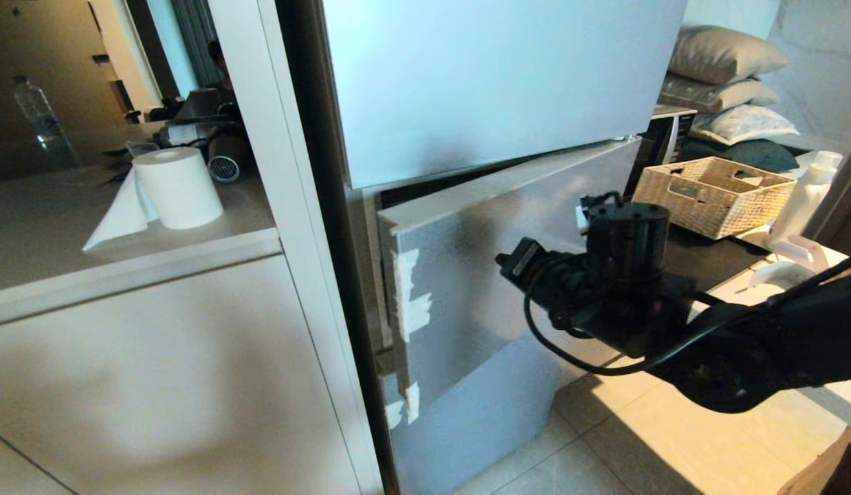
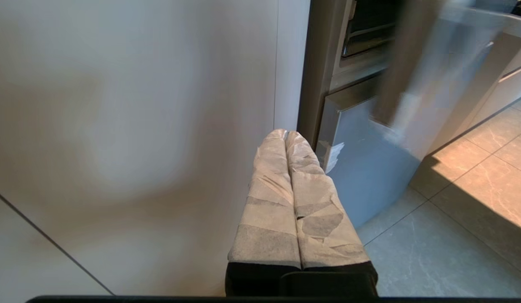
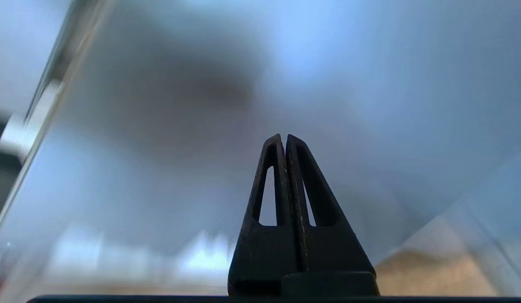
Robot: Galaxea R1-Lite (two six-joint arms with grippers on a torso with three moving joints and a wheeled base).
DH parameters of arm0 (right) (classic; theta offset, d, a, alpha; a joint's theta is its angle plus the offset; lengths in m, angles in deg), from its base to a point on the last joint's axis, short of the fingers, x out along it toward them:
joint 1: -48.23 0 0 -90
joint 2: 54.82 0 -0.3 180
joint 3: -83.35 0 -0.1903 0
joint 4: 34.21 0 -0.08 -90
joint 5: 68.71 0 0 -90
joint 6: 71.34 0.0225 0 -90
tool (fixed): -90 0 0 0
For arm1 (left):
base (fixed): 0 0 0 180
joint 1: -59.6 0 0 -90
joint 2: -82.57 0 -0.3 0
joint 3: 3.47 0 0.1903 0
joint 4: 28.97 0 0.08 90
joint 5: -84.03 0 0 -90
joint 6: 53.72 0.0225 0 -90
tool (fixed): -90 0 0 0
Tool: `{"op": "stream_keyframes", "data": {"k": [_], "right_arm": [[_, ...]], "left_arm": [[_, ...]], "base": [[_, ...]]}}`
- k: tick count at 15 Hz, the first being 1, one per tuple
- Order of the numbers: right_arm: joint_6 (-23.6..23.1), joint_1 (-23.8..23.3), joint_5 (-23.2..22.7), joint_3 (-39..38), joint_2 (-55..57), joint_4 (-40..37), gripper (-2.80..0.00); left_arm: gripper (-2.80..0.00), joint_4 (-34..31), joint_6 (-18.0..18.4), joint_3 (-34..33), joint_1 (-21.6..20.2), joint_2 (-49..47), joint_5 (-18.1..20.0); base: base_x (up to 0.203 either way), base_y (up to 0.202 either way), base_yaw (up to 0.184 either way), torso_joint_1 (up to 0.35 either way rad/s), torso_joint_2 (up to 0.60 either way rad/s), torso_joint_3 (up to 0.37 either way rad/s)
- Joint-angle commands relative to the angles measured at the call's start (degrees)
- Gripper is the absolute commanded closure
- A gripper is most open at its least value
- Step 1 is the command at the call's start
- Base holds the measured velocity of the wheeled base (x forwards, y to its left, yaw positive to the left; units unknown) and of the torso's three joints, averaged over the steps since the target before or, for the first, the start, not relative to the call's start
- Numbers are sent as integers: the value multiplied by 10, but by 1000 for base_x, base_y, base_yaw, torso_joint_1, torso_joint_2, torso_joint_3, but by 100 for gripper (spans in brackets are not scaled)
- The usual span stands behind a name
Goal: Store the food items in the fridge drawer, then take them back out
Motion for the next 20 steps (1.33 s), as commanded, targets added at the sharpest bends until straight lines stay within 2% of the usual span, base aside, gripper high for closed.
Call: {"op": "stream_keyframes", "data": {"k": [1,2,5,7,10,12,13,16,18,20], "right_arm": [[-13,13,-30,10,42,84,0],[-24,13,-44,10,44,95,0],[-40,15,-44,-12,13,96,0],[-74,14,-36,-64,-44,97,0],[-250,4,27,-220,-169,113,0],[-325,-50,22,-306,-303,101,0],[-349,-84,8,-335,-382,67,0],[-396,-204,-58,-396,-640,-123,0],[-420,-258,-93,-447,-805,-226,0],[-459,-297,-114,-513,-942,-292,0]], "left_arm": [[0,1,0,0,0,-1,0],[0,0,0,0,0,-1,0],[0,0,0,0,0,-1,0],[0,0,0,0,0,-1,0],[0,0,0,0,0,-1,0],[0,0,0,0,0,0,0],[0,0,0,0,0,-1,0],[0,0,0,0,0,-1,0],[0,0,0,0,0,0,0],[0,0,0,0,0,-1,0]], "base": [[0,0,0,0,0,0],[0,0,0,0,0,0],[0,0,0,0,0,0],[0,0,0,0,0,0],[0,0,0,0,0,0],[0,0,0,0,0,0],[0,0,0,0,0,0],[0,0,0,0,0,0],[0,0,0,0,0,0],[0,0,0,0,0,0]]}}
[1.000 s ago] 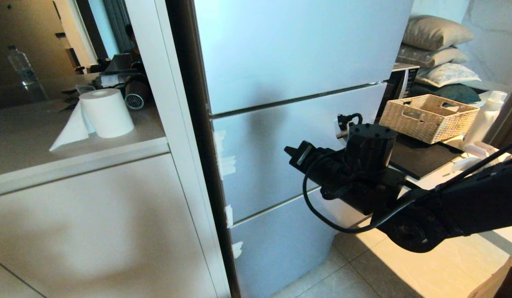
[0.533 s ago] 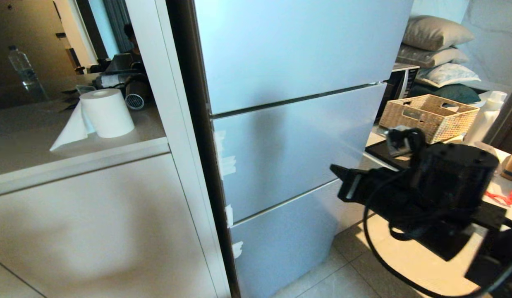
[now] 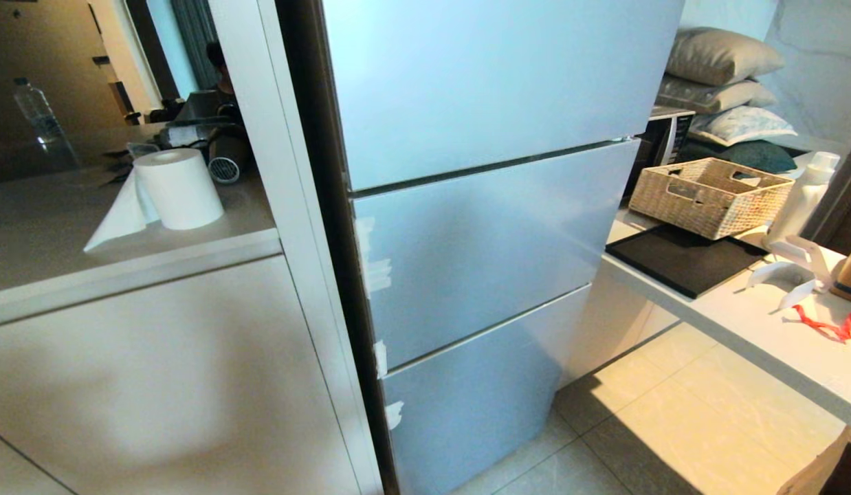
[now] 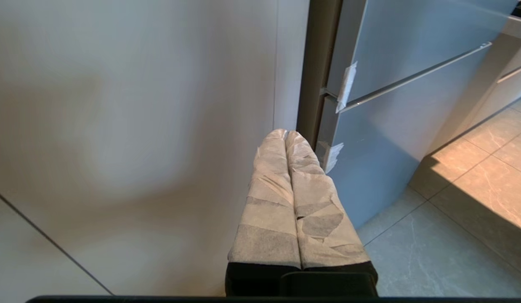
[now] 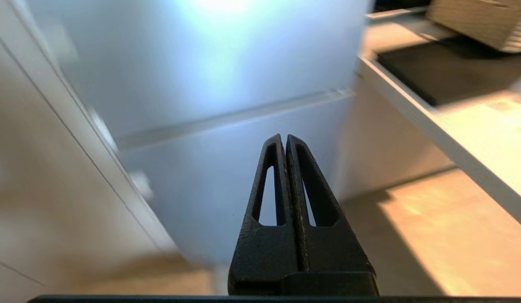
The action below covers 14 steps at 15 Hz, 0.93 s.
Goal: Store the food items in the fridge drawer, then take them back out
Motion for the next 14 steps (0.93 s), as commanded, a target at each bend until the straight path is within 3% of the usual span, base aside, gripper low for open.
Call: {"op": "stream_keyframes", "data": {"k": [1,3,5,14], "right_arm": [[-37,-48,-10,-71,-244,-80,0],[-54,-68,7,-99,-326,-142,0],[-37,-88,30,-126,-336,-200,0],[-15,-88,31,-127,-335,-198,0]], "left_arm": [[0,1,0,0,0,-1,0],[0,1,-2,0,0,-1,0],[0,1,-2,0,0,-1,0],[0,1,-2,0,0,-1,0]], "base": [[0,0,0,0,0,0],[0,0,0,0,0,0],[0,0,0,0,0,0],[0,0,0,0,0,0]]}}
